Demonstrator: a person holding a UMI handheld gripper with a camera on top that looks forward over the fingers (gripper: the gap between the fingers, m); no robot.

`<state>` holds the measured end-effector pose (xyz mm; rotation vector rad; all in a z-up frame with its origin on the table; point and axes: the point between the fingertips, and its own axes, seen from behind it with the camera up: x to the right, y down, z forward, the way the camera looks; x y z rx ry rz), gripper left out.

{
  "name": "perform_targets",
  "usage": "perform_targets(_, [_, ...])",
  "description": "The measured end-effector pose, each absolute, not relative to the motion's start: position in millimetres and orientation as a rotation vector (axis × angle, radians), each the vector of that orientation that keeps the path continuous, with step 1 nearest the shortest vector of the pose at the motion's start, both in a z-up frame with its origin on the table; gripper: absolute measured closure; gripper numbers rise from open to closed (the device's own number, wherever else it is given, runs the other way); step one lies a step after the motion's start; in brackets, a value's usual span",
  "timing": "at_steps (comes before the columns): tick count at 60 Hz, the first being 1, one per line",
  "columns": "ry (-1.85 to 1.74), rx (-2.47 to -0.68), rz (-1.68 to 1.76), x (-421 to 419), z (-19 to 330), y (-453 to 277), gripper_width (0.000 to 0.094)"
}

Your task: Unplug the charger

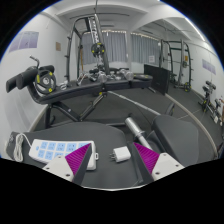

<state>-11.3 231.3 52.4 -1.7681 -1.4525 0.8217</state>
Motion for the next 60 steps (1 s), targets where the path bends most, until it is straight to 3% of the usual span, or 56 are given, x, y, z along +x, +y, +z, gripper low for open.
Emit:
perform_targets(11, [-1.405, -1.645, 0.846, 54, 142, 207, 0.0082])
perform_targets(21, [-1.403, -1.663, 0.864, 139, 187, 164, 0.0082])
perform_targets(40, [-1.402, -1.688, 0.88, 247, 213, 118, 0.0083])
perform_targets(60, [-1.423, -1.594, 0.873, 269, 233, 96, 0.0082])
